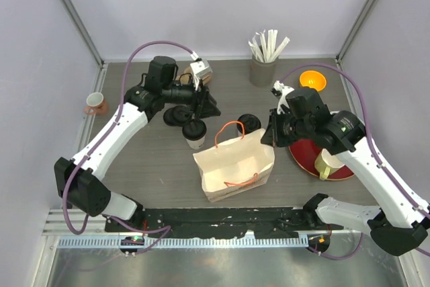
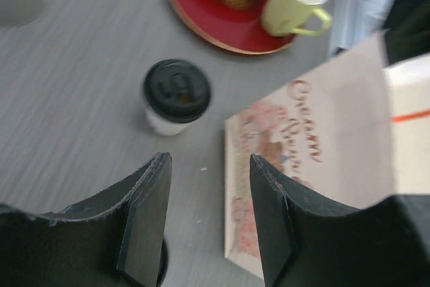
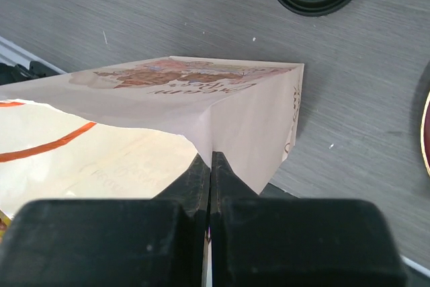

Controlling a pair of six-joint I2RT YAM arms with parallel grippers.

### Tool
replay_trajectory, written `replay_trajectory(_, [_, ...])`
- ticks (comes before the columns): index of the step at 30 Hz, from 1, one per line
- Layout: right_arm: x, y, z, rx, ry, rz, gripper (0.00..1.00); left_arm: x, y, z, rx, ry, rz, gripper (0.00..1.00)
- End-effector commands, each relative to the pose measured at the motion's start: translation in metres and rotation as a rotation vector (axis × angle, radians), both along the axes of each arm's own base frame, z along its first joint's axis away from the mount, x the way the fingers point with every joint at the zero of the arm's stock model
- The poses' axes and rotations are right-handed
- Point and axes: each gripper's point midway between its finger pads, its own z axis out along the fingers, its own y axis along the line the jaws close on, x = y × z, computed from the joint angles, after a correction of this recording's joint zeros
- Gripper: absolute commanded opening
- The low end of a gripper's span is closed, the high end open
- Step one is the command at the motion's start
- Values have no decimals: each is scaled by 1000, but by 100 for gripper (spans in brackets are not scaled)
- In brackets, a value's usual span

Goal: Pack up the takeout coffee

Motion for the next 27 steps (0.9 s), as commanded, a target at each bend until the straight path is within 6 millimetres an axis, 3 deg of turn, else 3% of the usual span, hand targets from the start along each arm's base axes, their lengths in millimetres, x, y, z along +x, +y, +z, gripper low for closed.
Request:
replay_trajectory(1, [5,-8,0,-25,23,-87,1,49,32,5,145,-120,309,54])
replay_trajectory(4, [9,-12,-12,-75,28,-94,1,69,53,-8,243,-111,438,54])
replay_trajectory(8, [15,-7,-6,-50,-9,-78,6,91,72,-33,334,-89,507,54])
replay_trajectory(13, [18,0,15,-2,-59,-48,37,128,96,-65,470,-82,589,52])
replay_trajectory(14, [18,1,18,2,-69,-36,45,138,97,-75,488,-78,603,51])
replay_trajectory(17, [19,2,34,29,-113,-31,60,158,98,-77,481,-103,649,50])
replay_trajectory(20, [20,0,50,58,-166,-40,71,179,96,-90,498,-106,674,48])
replay_trajectory(25, [20,-8,76,95,-271,-53,76,213,96,-119,556,-91,694,42])
replay_trajectory(27, [22,-10,85,101,-307,-63,77,223,94,-119,547,-98,690,39])
